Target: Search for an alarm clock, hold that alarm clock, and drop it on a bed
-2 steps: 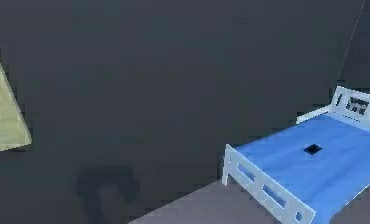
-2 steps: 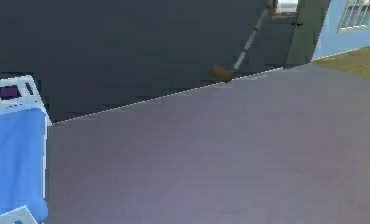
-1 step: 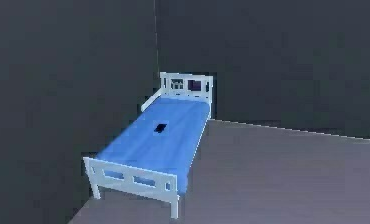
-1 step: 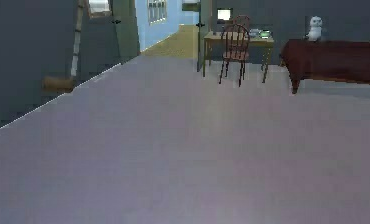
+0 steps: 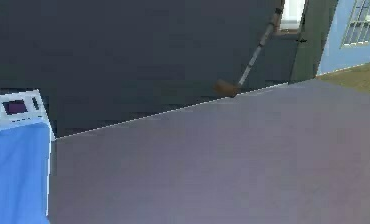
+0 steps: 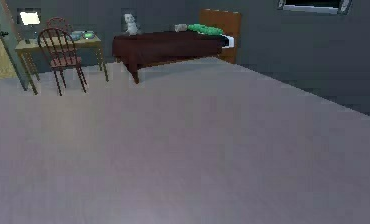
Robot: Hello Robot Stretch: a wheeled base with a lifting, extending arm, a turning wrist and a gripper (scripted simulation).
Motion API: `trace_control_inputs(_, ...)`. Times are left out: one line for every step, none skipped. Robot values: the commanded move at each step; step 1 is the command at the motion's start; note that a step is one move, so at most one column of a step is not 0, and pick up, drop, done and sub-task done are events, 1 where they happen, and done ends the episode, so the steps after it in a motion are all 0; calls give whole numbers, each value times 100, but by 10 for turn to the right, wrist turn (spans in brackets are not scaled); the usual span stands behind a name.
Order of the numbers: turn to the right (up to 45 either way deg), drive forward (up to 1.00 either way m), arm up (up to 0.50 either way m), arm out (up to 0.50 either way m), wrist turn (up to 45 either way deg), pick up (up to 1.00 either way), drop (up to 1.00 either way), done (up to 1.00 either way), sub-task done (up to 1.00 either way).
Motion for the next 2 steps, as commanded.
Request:
trace_control_inputs(450,0,0,0,0,0,0,0,0)
trace_control_inputs(210,0,0,0,0,0,0,0,0)
